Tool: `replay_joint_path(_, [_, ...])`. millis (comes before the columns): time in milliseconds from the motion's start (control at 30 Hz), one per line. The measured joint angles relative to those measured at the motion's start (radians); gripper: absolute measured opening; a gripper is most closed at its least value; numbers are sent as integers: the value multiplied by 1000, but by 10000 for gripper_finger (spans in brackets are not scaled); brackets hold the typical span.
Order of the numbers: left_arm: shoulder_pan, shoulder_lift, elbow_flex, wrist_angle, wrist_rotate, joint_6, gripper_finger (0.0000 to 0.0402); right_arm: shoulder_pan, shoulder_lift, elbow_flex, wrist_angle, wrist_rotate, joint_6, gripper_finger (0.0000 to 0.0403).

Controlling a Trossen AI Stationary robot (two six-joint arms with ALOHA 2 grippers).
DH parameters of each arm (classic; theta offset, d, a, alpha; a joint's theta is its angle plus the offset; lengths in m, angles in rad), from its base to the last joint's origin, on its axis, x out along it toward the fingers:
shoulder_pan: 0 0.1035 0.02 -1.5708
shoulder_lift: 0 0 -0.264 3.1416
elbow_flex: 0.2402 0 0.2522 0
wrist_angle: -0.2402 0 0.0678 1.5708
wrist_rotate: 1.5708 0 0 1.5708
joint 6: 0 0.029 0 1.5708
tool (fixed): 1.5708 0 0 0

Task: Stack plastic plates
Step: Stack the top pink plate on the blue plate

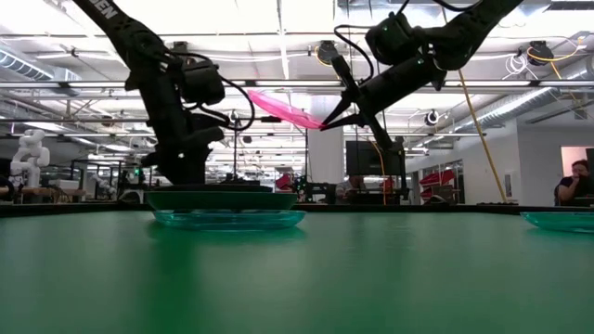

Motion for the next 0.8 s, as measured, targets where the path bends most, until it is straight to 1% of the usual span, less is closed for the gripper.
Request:
replay_joint_path(100, [0,0,0,19,13,-2,170,-11,0,0,0,0,-4,0])
replay_joint_path(200, [0,0,23,-12,36,-4,170,-20,0,0,0,-1,-6,0])
replay_joint_path(300, [-10,1,32,-7,39,71,164,-23,0,0,0,-16,-6,0])
replay_joint_path(400, [-27,37,32,43,54,139,146,-23,0,0,0,-17,-6,0])
replay_joint_path(467, [-29,55,31,47,58,167,134,-23,0,0,0,-17,-9,0])
replay_joint_path(567, [-33,100,35,100,56,190,121,-25,0,0,2,-18,-11,0])
replay_joint_path(700, [-38,130,35,172,60,201,118,-28,0,0,6,-19,-10,0])
replay_joint_path(800, [-39,132,37,190,60,198,118,-29,0,0,8,-20,-10,0])
